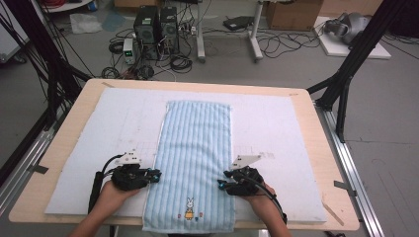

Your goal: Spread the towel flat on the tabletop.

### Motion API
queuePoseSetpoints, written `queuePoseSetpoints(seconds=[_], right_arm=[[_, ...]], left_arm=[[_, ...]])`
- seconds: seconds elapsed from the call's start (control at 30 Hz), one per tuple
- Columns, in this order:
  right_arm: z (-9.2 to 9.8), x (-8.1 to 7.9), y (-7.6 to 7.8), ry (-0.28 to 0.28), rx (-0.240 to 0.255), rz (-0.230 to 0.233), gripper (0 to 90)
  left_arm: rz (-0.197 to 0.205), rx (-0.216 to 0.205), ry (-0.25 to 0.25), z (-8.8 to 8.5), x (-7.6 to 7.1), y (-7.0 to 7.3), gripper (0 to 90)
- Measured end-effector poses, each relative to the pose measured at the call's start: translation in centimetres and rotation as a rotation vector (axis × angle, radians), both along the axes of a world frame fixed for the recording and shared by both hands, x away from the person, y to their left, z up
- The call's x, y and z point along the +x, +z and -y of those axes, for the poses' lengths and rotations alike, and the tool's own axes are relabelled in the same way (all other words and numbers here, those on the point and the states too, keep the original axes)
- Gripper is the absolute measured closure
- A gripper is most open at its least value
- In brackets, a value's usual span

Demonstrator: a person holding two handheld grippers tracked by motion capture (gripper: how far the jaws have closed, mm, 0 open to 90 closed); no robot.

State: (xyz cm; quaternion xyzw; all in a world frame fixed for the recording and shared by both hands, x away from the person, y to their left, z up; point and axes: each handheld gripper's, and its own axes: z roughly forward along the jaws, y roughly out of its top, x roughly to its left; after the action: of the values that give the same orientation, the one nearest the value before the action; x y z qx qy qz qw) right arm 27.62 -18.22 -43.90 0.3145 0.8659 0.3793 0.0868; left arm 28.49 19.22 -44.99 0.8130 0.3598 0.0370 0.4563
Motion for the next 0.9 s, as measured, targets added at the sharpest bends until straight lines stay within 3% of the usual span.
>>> queuePoseSetpoints(seconds=[0.1,0.17,0.23,0.3,0.33,0.43,0.5,0.57,0.6,0.73,0.9], right_arm=[[1.2,0.8,0.3,-0.057,0.091,0.026,50.2],[2.0,1.4,0.5,-0.107,0.123,0.041,45.6],[2.8,1.8,0.8,-0.15,0.109,0.074,39.4],[3.6,2.1,1.0,-0.204,0.109,0.086,32.4],[4.0,2.2,1.2,-0.235,0.1,0.104,29.4],[5.3,2.7,1.5,-0.322,0.057,0.152,21.9],[6.1,3.0,1.7,-0.365,0.034,0.174,19.4],[7.1,3.4,1.8,-0.4,0.034,0.187,13.5],[7.4,3.5,1.9,-0.409,0.042,0.191,11.8],[8.7,3.7,2.0,-0.445,0.066,0.196,11.3],[8.8,3.7,2.0,-0.429,0.076,0.202,11.2]], left_arm=[[0.042,-0.054,0.008,-0.3,1.1,0.6,69.1],[0.102,-0.094,0.017,-0.6,2.0,0.9,62.5],[0.212,-0.124,0.015,-0.9,2.7,1.1,59.9],[0.327,-0.127,0.033,-1.2,3.3,1.3,54.8],[0.341,-0.119,0.051,-1.3,3.6,1.4,52.9],[0.316,-0.114,0.143,-1.5,4.4,1.7,39.6],[0.327,-0.118,0.207,-1.7,4.6,1.7,32.7],[0.326,-0.128,0.27,-1.9,4.7,1.8,20.5],[0.333,-0.133,0.28,-2.1,4.8,1.9,17.2],[0.316,-0.149,0.283,-2.6,5.1,1.8,17.8],[0.313,-0.168,0.27,-3.3,5.2,2.2,17.8]])
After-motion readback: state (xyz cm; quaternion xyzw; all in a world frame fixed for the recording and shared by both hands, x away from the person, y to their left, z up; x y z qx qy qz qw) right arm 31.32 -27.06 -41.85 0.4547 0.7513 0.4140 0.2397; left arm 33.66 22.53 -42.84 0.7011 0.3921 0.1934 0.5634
